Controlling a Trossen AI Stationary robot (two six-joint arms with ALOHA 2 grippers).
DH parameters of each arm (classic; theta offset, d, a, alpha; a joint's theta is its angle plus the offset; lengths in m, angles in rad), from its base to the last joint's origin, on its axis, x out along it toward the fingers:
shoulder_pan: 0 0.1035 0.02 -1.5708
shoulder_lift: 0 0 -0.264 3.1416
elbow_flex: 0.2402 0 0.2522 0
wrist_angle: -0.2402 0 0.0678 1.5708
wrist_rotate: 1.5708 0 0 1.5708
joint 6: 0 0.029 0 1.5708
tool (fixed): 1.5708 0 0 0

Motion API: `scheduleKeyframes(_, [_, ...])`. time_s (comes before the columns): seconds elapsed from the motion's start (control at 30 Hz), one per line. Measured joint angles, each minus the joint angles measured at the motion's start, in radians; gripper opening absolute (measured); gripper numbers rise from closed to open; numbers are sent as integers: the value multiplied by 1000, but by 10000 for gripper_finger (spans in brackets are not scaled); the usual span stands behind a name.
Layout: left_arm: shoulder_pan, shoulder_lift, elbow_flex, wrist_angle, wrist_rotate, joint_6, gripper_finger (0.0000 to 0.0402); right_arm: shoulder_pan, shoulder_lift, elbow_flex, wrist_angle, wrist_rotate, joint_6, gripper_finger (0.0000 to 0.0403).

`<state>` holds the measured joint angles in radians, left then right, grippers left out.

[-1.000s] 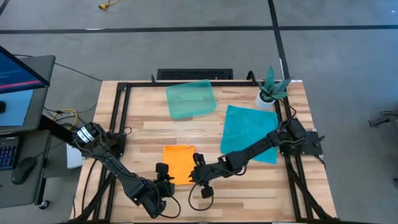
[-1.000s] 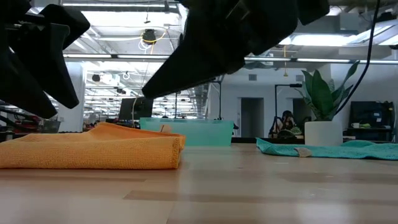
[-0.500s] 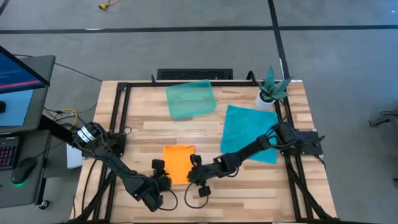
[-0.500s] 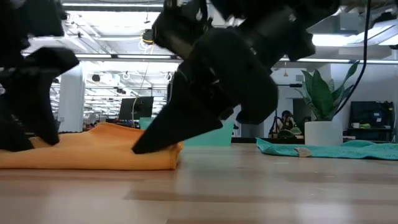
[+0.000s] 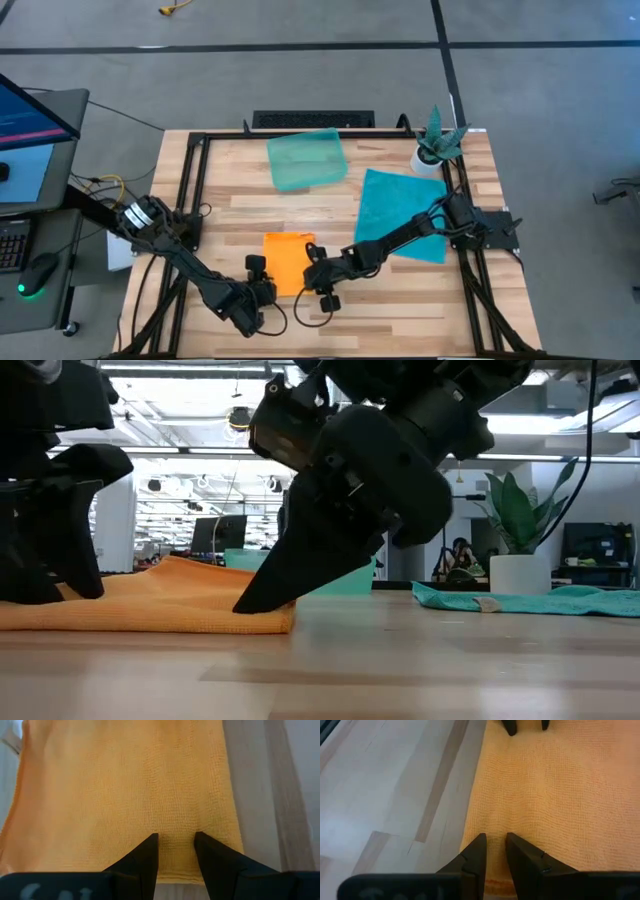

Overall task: Roll microfiber towels into tight, uniform cylinder then place into a basket
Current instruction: Roll the yellow microfiber towel

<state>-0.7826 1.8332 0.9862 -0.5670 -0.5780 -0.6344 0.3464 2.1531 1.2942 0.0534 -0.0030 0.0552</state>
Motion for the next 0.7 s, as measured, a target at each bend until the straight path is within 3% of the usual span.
scheduleKeyframes(0.23, [-21,1,86,-102,7,2,125,10,-73,-2,-32,0,-36,97])
scheduleKeyframes(0.47, [-89,1,193,-265,-70,-42,125,47,-197,-2,-171,8,-37,97])
scheduleKeyframes(0.7, [-189,1,344,-412,-186,-126,125,160,-317,-1,-202,240,-83,97])
